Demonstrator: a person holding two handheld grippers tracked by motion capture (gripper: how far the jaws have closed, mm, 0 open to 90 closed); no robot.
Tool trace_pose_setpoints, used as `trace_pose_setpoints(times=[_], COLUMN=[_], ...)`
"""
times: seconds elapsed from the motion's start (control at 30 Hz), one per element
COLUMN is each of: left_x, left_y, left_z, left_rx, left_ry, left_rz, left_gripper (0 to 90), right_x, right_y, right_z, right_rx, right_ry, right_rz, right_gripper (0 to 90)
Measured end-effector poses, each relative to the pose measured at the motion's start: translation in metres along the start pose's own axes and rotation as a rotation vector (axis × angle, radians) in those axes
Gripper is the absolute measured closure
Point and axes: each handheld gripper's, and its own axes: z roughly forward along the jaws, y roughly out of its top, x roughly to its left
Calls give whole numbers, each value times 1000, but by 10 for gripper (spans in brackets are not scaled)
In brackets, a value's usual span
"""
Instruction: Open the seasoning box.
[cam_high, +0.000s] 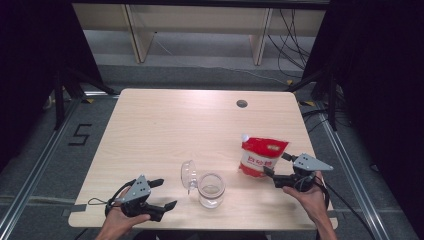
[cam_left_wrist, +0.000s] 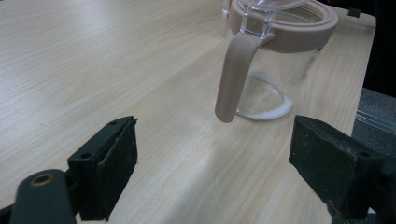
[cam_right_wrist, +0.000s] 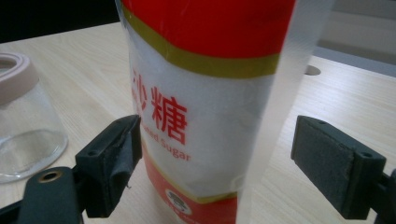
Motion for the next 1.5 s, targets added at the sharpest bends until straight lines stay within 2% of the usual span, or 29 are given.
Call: trace_pose_setpoints(times=[0.07,0.1,0.13,0.17,0.2,0.23,0.3,0.4,0.47,0.5,0.53,0.6,0.63,0.67,0.73,0.77,0.8,0.87,0.93,0.97,1.03,1.17,1.2,1.3,1.33,1.37,1.4,1.47,1.5], left_x=[0,-2,-2,-2,-2,0,0,0,0,0,0,-1,0,-3,-3,-4,-4,-3,-2,-3,-1,-1,-2,-3,-3,-3,-2,-1,-1], left_y=[0,0,0,0,0,0,1,1,1,1,1,0,1,0,0,0,0,0,0,-1,0,0,0,0,0,0,0,0,0], left_z=[0,1,1,1,0,1,1,0,1,1,1,1,0,1,1,1,1,1,1,2,1,1,1,1,1,1,2,2,2], left_rx=[3,-2,-2,-1,3,4,-2,3,-1,0,0,-6,2,-4,-9,-10,-10,-13,-13,-14,-17,-10,-1,3,8,8,0,2,2], left_ry=[3,6,6,4,0,-4,-6,-5,-6,-2,0,0,0,5,5,6,6,5,-4,0,1,2,14,10,8,8,8,7,7], left_rz=[0,-29,-29,-31,-14,8,2,9,7,7,8,-1,9,-25,-31,-30,-28,-20,10,-24,7,14,-14,-14,-12,-12,4,7,7], left_gripper=[151,151,151,151,151,151,151,151,151,151,151,151,151,151,151,151,151,151,151,151,152,152,153,153,154,154,154,154,154], right_x=[0,-2,-2,1,-2,-1,-2,-1,-2,-1,0,2,5,6,6,15,15,25,32,33,36,44,46,51,55,55,59,65,65], right_y=[0,0,0,0,0,-1,0,-1,-1,0,0,0,1,1,1,2,3,4,5,6,5,5,6,7,6,6,7,6,6], right_z=[3,6,6,6,8,10,12,15,14,15,15,15,12,12,13,10,11,9,9,8,7,8,8,9,10,10,9,11,11], right_rx=[13,-6,-6,9,0,-5,-12,-16,-8,-26,-29,-25,7,1,-10,19,14,32,41,48,45,36,34,44,35,35,37,34,34], right_ry=[9,14,14,26,33,34,40,51,62,69,53,55,51,43,39,4,-11,-33,-64,-71,-87,-130,-149,-177,-201,-201,-223,-255,-255], right_rz=[-10,-37,-37,-3,-40,-11,-22,-18,-39,-70,-72,-52,-18,-21,-28,27,1,13,23,26,33,80,76,89,98,98,88,125,125], right_gripper=[174,174,174,173,173,174,178,241,276,333,333,336,355,363,371,390,402,421,426,428,433,440,441,443,444,444,444,445,445])
